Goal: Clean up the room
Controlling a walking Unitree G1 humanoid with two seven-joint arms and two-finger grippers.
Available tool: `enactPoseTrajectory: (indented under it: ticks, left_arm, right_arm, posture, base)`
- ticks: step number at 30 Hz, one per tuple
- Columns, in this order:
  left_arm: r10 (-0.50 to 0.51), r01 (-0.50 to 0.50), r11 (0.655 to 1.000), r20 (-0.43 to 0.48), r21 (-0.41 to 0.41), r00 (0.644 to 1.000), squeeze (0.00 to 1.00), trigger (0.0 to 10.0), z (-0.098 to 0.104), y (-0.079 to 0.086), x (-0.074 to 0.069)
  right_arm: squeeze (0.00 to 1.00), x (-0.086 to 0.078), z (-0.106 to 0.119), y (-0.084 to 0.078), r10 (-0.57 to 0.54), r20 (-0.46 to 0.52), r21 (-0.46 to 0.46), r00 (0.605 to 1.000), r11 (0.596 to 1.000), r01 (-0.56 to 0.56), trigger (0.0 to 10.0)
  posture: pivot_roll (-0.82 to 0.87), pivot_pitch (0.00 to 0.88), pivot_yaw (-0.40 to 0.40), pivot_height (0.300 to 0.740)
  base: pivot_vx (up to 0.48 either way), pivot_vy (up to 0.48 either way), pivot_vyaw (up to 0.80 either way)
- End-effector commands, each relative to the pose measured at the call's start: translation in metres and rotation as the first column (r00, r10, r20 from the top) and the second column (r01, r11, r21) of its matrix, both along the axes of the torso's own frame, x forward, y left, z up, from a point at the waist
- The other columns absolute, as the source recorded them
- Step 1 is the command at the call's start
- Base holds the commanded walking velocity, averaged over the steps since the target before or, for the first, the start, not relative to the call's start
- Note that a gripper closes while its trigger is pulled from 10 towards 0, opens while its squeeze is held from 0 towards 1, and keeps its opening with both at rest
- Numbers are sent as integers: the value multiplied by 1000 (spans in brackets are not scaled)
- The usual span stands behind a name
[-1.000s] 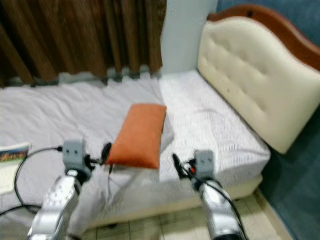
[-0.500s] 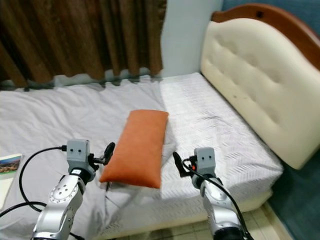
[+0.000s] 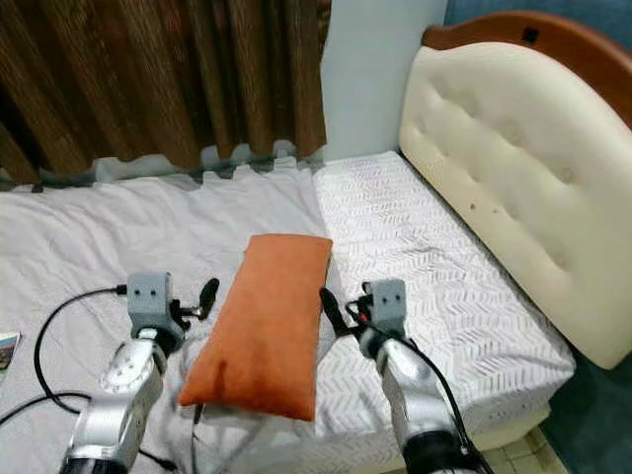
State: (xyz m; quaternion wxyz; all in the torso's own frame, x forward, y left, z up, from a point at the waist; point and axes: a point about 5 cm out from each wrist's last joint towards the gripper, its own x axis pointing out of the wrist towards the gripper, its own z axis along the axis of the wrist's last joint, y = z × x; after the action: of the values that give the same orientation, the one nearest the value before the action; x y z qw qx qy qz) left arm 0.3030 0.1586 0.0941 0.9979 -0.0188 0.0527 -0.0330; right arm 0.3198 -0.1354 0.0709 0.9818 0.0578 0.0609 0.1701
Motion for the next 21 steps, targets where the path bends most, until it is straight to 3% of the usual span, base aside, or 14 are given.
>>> enactPoseTrajectory:
  ticks: [1, 2, 5, 7, 10, 12, 15, 17, 18, 21]
  left_arm:
    - [7, -6, 1000, -38, 18, 999, 745, 10000, -7, 10, 4]
    - [2, 1, 1000, -85, 25, 996, 0, 10000, -13, 12, 13]
    - [-42, 40, 999, -185, -18, 982, 0, 10000, -25, 13, 29]
    - [-43, 32, 998, -212, -54, 976, 0, 10000, -26, 18, 36]
    - [-44, 27, 997, -246, -75, 968, 0, 10000, -26, 24, 41]
    - [-53, 23, 993, -260, -116, 964, 0, 10000, -25, 30, 45]
    - [-16, -30, 980, -229, -197, 973, 0, 10000, -17, 41, 53]
    - [-4, -41, 978, -215, -205, 977, 0, 10000, -14, 43, 54]
    - [10, -53, 970, -181, -235, 984, 0, 10000, -8, 47, 57]
    - [16, -55, 954, -132, -295, 991, 0, 10000, 0, 46, 62]
  right_arm:
    - [0, 2, -6, 11, 20, -56, 16, 998, 1000, -19, 10000]
    - [0, 4, -10, 10, -2, -103, 37, 995, 999, 6, 10000]
    - [0, 6, -22, 11, -19, -204, 93, 979, 995, 39, 10000]
    - [0, 5, -26, 10, -34, -232, 110, 972, 992, 61, 10000]
    - [0, 5, -29, 10, -48, -254, 110, 966, 991, 78, 10000]
    - [0, 7, -29, 8, -71, -264, 123, 962, 987, 107, 10000]
    - [0, 14, -22, 4, -115, -241, 151, 964, 977, 154, 10000]
    - [0, 16, -19, 3, -122, -231, 171, 965, 972, 163, 10000]
    - [0, 18, -12, 0, -156, -192, 218, 969, 956, 197, 10000]
    - [0, 22, -3, 5, -165, -148, 291, 975, 935, 202, 10000]
  posture:
    - [66, 110, 6, 740]
    - [67, 143, 4, 740]
    - [67, 198, 2, 740]
    - [59, 286, 3, 740]
    - [46, 328, 6, 740]
    - [15, 420, 7, 740]
    - [-15, 491, 3, 740]
    - [-15, 491, 3, 740]
    - [-47, 545, 6, 740]
    - [-60, 567, 9, 740]
  base:
    - [0, 0, 0]
    - [0, 0, 0]
    - [0, 0, 0]
    - [0, 0, 0]
    - [0, 0, 0]
    - [0, 0, 0]
    - [0, 0, 0]
    - [0, 0, 0]
    - [0, 0, 0]
    - [0, 0, 0]
